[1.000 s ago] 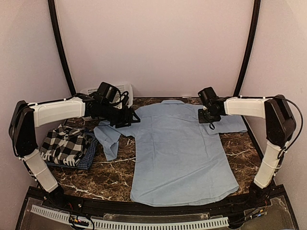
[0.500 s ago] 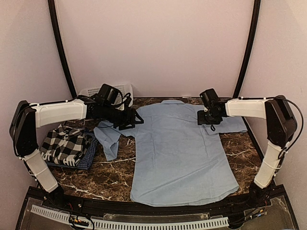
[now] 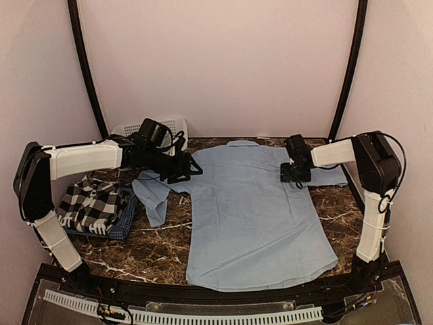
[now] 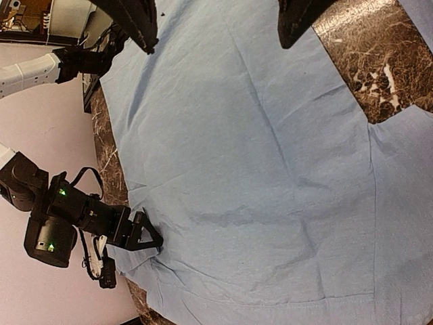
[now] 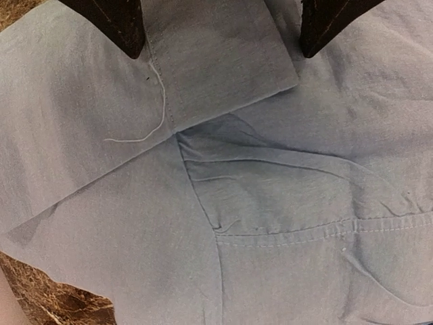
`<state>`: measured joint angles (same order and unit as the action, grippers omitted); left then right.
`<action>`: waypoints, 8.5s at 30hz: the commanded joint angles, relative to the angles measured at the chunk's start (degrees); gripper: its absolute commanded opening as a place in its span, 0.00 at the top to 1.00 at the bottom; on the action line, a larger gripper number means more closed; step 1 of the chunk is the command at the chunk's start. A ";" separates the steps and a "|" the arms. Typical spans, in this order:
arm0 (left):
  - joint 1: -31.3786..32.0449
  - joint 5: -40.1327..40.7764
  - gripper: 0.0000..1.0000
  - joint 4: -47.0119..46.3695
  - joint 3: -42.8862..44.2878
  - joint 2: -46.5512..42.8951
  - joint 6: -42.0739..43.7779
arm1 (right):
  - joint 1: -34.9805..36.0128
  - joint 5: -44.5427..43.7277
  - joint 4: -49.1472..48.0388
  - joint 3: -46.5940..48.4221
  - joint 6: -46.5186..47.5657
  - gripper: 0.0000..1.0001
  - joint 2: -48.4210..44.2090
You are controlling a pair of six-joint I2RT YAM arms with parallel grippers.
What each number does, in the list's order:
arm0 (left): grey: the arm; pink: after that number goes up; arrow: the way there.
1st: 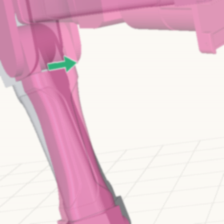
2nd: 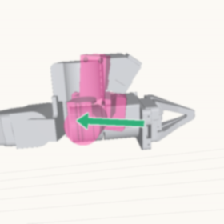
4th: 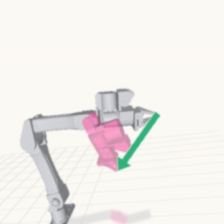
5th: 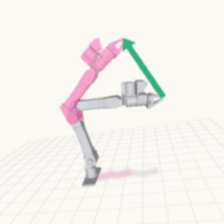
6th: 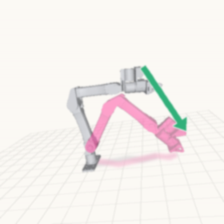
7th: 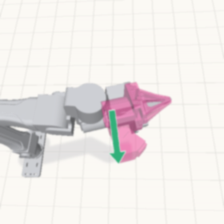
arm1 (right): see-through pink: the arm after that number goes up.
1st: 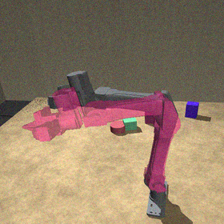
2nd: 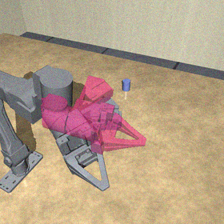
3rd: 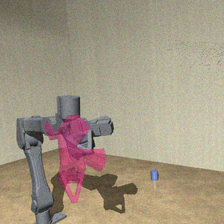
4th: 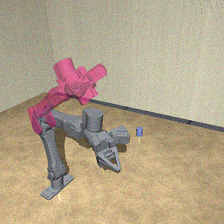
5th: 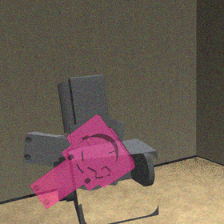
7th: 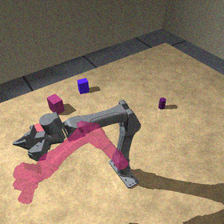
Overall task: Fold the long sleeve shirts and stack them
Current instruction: Pick up the flattened shirt from the center of the board, then fold the flattened shirt at the center of the board.
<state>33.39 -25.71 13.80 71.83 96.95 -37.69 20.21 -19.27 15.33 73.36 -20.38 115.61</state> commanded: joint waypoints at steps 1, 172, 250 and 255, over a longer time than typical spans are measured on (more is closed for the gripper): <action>0.28 -0.15 0.41 1.30 -0.62 -0.60 1.34 | -2.75 5.51 -3.23 -5.23 -2.64 0.32 -0.58; -2.86 -0.32 1.00 -18.82 0.30 23.05 -9.44 | 14.61 3.45 16.66 -40.39 -27.62 0.02 -61.19; -15.88 -2.93 0.98 2.43 32.83 15.97 1.11 | 9.32 19.00 35.40 -35.57 -23.41 0.48 -49.63; -19.66 -3.94 0.97 4.08 35.79 16.35 1.89 | 9.27 21.99 32.43 -37.17 -22.07 0.48 -49.34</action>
<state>16.03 -28.69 14.59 104.88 116.51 -37.78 29.93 0.95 50.50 37.58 -44.12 66.67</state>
